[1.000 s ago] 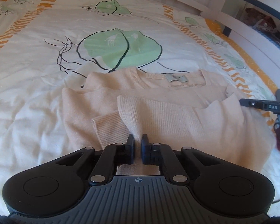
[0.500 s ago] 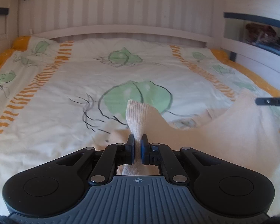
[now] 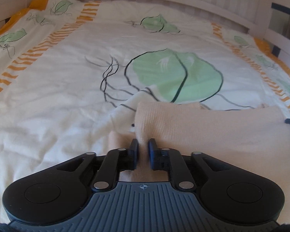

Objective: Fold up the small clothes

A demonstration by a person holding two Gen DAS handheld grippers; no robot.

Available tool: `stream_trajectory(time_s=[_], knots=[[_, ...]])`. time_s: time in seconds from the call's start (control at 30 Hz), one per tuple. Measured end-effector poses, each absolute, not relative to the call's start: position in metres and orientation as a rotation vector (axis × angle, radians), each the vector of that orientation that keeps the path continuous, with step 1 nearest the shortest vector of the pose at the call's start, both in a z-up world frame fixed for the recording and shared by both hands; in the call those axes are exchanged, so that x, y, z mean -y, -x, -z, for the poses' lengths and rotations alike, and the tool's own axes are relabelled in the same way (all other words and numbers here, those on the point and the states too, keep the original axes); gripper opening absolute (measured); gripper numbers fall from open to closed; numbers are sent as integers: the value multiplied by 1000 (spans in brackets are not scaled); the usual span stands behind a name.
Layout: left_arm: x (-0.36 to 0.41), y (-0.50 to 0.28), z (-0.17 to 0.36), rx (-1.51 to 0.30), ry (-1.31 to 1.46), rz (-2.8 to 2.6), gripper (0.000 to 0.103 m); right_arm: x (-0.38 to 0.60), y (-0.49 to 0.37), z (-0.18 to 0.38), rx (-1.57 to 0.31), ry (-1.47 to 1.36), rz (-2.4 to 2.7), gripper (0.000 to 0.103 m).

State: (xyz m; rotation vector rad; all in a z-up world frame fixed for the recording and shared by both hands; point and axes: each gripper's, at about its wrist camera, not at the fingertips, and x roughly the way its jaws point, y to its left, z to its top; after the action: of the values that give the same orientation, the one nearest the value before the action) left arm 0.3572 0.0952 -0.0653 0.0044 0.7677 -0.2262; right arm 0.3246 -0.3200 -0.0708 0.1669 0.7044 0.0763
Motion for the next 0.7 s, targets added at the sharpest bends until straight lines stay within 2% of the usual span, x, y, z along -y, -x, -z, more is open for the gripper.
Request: stream_trajectory(time_s=[0.07,0.1,0.13,0.2,0.27,0.33,0.37,0.47,0.7], knots=[[-99,-358,66,-768,-18,207,41,323,-322,70,-696,-174,-58,32],[-101,-358,65,-770,-24,209,45,325,-322,69,-701,-169,-36,49],[-102,-358,64,-775,-32,212,48,327,-320,68,-704,-168,-18,59],[-103,-358,60,-792,-71,163,87,334,-317,63,-701,-179,11,71],[-109,-353,52,-792,-46,150,89,340,-309,54,-689,-190,31,79],[-116,-343,41,-784,16,148,90,343,-298,44,-667,-200,19,96],[-117,-336,35,-780,36,150,91,343,-292,39,-659,-207,2,101],[-107,-312,23,-796,27,177,96,338,-272,27,-661,-208,-45,103],[-71,-259,26,-827,-33,282,96,318,-229,25,-721,-210,-91,103]])
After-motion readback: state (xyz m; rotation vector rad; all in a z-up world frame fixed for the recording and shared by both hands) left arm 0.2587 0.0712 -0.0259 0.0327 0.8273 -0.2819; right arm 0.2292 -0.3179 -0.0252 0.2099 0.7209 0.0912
